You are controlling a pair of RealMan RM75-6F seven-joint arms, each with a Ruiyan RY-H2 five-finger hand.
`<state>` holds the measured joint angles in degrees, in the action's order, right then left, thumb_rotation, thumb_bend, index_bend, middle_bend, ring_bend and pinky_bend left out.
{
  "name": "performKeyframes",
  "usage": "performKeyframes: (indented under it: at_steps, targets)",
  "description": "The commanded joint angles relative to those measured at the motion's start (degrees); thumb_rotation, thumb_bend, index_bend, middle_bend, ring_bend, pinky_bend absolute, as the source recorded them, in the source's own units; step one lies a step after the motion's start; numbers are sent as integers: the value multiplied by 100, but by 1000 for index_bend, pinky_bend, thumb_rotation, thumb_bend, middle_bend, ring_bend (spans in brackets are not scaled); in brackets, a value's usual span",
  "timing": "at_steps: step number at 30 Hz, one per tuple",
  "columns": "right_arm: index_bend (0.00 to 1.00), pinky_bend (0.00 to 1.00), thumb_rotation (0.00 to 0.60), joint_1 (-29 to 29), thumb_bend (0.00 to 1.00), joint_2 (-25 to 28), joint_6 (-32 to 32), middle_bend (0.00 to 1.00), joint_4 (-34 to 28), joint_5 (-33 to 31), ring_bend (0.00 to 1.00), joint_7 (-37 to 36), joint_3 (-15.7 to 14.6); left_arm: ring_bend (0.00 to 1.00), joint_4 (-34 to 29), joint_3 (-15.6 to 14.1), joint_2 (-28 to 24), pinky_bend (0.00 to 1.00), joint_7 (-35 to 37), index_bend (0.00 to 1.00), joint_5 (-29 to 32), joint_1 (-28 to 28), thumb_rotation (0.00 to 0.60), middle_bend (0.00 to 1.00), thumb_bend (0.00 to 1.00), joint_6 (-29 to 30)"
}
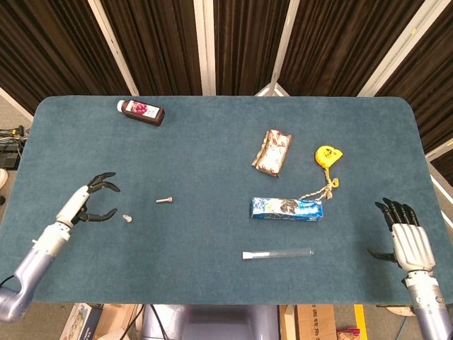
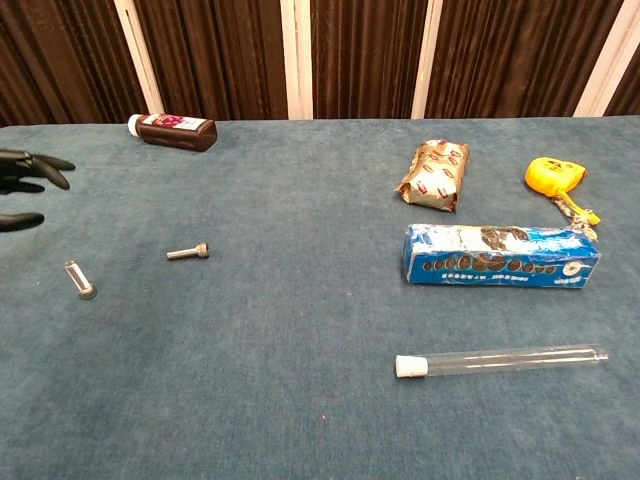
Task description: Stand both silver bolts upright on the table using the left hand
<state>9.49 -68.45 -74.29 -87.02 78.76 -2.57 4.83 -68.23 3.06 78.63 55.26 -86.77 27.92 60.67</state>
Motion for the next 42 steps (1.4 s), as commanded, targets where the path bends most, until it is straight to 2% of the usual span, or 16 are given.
performKeyframes:
  at_steps: [1,4,9,12,16,18,21,26,32,42]
  targets:
    - [147,0,600,2,114,-5,1,91,-3,3,54,8,-3,0,-387,341,-184,0,-894,378,392,85,600,65,428,23]
    - [147,0,600,16,113,-16,41,91,4,-13,54,21,-8,0,-579,596,-53,0,-2065,384,953,324,600,66,426,-347]
    - [147,0,600,21,113,-28,65,90,14,-35,54,31,-10,0,-890,877,93,0,-2916,385,1702,707,600,66,414,-1010]
    - [147,0,600,31,113,-35,96,91,40,-71,54,34,-1,0,-1062,1014,207,0,-3879,386,2272,985,600,65,391,-1224]
    - [147,0,600,41,113,-41,132,91,56,-81,54,28,-9,0,-1357,1028,258,0,-5084,389,3090,1231,600,64,390,-1287]
    - [147,0,600,38,113,-32,113,91,43,-65,54,2,-5,0,-1491,945,318,0,-6000,390,3677,1422,600,64,390,-1206]
    - [147,0,600,32,113,-29,106,91,48,-70,54,-14,-3,0,-1717,893,393,0,-6834,396,4403,1610,600,65,390,-1013]
    - [147,0,600,35,113,-24,118,91,52,-79,54,-26,-2,0,-1972,902,525,0,-7541,414,5237,1827,600,67,390,-734]
    - [147,0,600,55,114,-40,170,91,80,-95,54,-23,-7,0,-2056,838,705,0,-8148,421,5800,2055,600,70,390,-519]
    - [147,0,600,57,114,-25,189,91,87,-104,54,-79,-6,0,-1937,832,1038,0,-8617,441,6048,2226,600,73,392,-137]
